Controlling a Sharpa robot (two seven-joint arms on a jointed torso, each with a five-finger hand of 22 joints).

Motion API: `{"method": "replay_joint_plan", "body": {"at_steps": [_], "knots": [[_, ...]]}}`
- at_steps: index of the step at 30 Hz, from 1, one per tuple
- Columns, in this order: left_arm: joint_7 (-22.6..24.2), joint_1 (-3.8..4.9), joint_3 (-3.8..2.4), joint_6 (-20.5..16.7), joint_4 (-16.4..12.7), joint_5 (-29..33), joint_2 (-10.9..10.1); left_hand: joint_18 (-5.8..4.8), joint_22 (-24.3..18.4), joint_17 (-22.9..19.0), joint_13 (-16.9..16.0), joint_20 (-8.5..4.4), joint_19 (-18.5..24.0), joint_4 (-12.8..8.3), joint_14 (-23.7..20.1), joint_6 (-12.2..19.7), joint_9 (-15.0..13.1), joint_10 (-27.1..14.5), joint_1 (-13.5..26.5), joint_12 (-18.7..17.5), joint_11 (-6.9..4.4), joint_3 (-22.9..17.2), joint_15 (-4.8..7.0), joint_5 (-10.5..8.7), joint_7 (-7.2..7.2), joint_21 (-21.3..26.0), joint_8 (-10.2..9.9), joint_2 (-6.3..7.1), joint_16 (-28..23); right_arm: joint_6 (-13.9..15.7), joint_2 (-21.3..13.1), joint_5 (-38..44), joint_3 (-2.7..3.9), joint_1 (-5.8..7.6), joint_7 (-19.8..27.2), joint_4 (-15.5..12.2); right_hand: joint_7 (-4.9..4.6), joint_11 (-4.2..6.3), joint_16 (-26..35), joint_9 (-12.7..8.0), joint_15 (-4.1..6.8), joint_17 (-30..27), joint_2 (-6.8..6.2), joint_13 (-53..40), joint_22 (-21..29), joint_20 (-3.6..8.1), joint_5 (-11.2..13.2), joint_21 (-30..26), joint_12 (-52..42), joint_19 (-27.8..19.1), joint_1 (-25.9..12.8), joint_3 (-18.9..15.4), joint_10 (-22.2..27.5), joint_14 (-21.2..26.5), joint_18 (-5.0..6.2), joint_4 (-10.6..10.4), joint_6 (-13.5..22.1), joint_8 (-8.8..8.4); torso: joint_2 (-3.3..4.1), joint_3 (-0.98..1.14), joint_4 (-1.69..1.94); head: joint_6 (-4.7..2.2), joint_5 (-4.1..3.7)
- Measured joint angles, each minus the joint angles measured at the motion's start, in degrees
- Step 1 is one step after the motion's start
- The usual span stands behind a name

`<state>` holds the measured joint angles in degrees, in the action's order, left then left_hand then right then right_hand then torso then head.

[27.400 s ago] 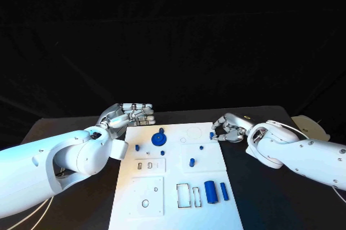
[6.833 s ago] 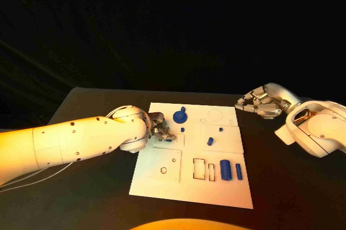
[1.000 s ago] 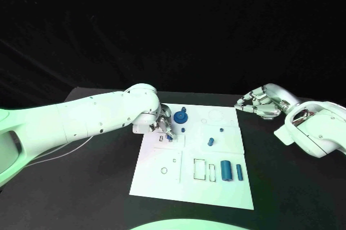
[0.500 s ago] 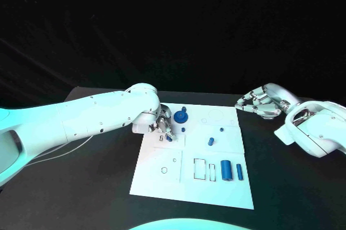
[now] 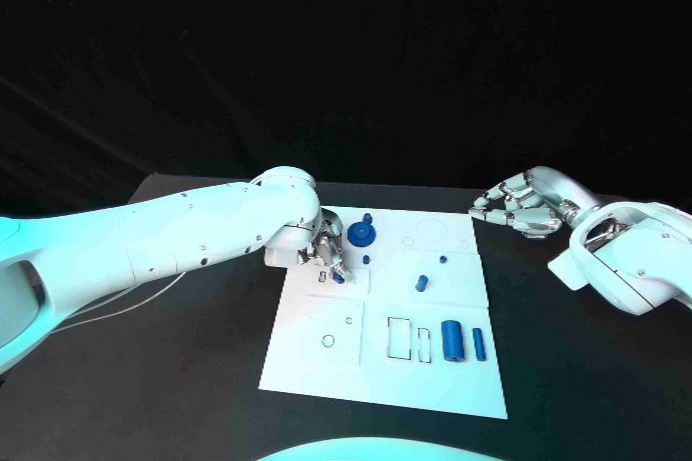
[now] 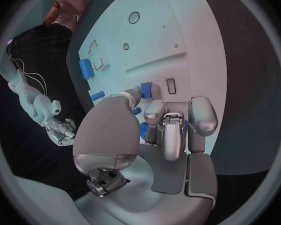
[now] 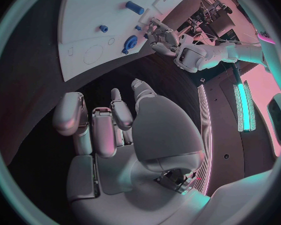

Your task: Assemble the parts on the task board

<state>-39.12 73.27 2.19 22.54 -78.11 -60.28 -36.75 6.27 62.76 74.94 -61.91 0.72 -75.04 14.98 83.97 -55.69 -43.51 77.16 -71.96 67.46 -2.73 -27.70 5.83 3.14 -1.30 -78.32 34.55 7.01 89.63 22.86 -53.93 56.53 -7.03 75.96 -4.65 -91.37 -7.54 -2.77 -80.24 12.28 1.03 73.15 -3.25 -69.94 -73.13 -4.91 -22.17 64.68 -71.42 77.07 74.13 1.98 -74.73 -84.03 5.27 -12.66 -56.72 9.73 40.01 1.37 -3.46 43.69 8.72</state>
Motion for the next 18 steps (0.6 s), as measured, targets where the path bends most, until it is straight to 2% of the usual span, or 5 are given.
{"method": "replay_joint_plan", "body": {"at_steps": [18], "knots": [[-0.1, 0.11, 0.02, 0.8, 0.5, -0.3, 0.5, 0.0, 0.0, 0.0, -0.1, 0.0, 0.0, 0.0, 0.0, -0.1, 0.0, 0.0, 0.0, 0.0, 0.01, 0.0, 0.0, -0.06, -0.11, 0.0, 0.1, 0.0, 0.0, 0.0, -0.1, 0.0, -0.02, 0.0, 0.0, 0.0, 0.0, 0.0, 0.0, 0.0, 0.0, 0.0, 0.0, 0.0, 0.0, 0.0, 0.0, 0.0, 0.0, 0.0, 0.0, 0.0, 0.0, 0.0, 0.0, 0.0, 0.0, 0.0, -0.01, 0.0, -0.01, 0.06, -0.17]]}}
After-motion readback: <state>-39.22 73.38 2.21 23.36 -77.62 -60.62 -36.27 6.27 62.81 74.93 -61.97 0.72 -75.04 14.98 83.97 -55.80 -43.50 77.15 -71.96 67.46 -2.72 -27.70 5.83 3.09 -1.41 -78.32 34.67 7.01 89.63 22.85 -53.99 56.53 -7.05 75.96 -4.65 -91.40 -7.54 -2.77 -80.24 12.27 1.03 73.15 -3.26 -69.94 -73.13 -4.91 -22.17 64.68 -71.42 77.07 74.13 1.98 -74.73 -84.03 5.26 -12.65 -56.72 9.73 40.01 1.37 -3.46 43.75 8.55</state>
